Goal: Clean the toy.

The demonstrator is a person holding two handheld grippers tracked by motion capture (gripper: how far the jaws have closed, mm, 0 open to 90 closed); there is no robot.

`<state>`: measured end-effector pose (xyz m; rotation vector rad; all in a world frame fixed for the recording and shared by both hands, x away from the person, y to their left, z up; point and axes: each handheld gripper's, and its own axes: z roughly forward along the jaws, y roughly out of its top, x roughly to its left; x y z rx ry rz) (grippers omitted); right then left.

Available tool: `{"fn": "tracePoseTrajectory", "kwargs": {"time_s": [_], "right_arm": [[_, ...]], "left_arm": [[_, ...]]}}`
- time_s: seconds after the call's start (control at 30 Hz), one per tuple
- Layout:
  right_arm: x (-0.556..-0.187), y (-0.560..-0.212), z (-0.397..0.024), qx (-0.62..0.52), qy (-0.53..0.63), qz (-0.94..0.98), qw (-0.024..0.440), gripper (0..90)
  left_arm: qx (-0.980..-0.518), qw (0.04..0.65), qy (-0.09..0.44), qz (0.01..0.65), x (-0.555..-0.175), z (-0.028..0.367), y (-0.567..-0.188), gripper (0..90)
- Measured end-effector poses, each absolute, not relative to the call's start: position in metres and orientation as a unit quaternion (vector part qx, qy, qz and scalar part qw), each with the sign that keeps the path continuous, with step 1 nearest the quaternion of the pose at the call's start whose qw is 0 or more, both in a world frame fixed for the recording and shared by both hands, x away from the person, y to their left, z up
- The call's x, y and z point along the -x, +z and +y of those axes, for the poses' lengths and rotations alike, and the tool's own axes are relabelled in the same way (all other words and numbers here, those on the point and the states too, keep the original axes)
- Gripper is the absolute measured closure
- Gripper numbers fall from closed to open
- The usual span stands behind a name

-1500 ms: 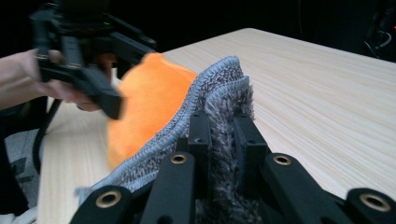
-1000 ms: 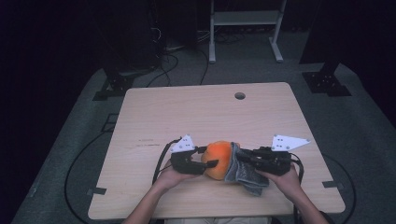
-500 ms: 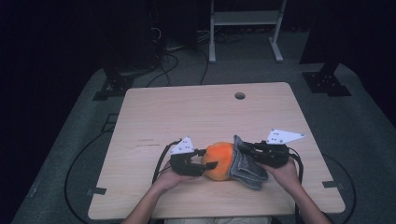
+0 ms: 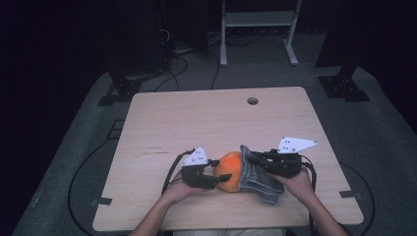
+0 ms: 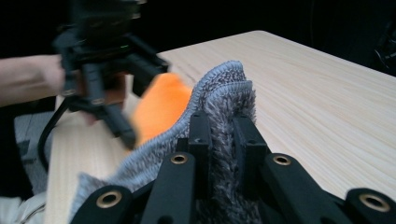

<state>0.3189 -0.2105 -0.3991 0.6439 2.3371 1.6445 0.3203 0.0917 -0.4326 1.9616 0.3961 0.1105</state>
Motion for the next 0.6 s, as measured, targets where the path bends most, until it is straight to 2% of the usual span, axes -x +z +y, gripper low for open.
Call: {"fn": "tracePoseTrajectory", "kwargs": {"time_s": [0.13,0.17,0.2,0.23,0.3,0.37,0.4,0.5,0.6], "right_arm": [[-0.325,-0.404,-0.216,-0.23,0.552,0.795,0.099,79.1],[-0.324,-0.407,-0.218,-0.232,0.553,0.795,0.095,79.2],[-0.32,-0.409,-0.219,-0.226,0.554,0.796,0.088,79.2],[-0.32,-0.409,-0.219,-0.226,0.554,0.796,0.088,79.2],[-0.315,-0.407,-0.218,-0.218,0.557,0.797,0.084,79.3],[-0.307,-0.401,-0.21,-0.193,0.566,0.798,0.075,79.2],[-0.307,-0.401,-0.21,-0.193,0.566,0.798,0.075,79.2],[-0.301,-0.392,-0.195,-0.164,0.564,0.805,0.076,79.3],[-0.305,-0.391,-0.197,-0.172,0.56,0.807,0.083,79.3]], "left_arm": [[-0.824,0.543,0.04,0.156,-0.321,0.091,-0.432,40.4],[-0.823,0.544,0.043,0.158,-0.322,0.091,-0.431,32.4],[-0.822,0.54,0.055,0.174,-0.325,0.088,-0.43,17.5],[-0.822,0.54,0.055,0.174,-0.325,0.088,-0.43,13.3],[-0.826,0.534,0.039,0.177,-0.328,0.085,-0.433,13.7],[-0.825,0.539,0.038,0.165,-0.325,0.084,-0.436,25.7],[-0.828,0.536,0.04,0.158,-0.324,0.083,-0.436,25.7],[-0.836,0.53,0.047,0.135,-0.317,0.081,-0.436,33.9],[-0.837,0.529,0.047,0.13,-0.315,0.083,-0.436,36.3]]}}
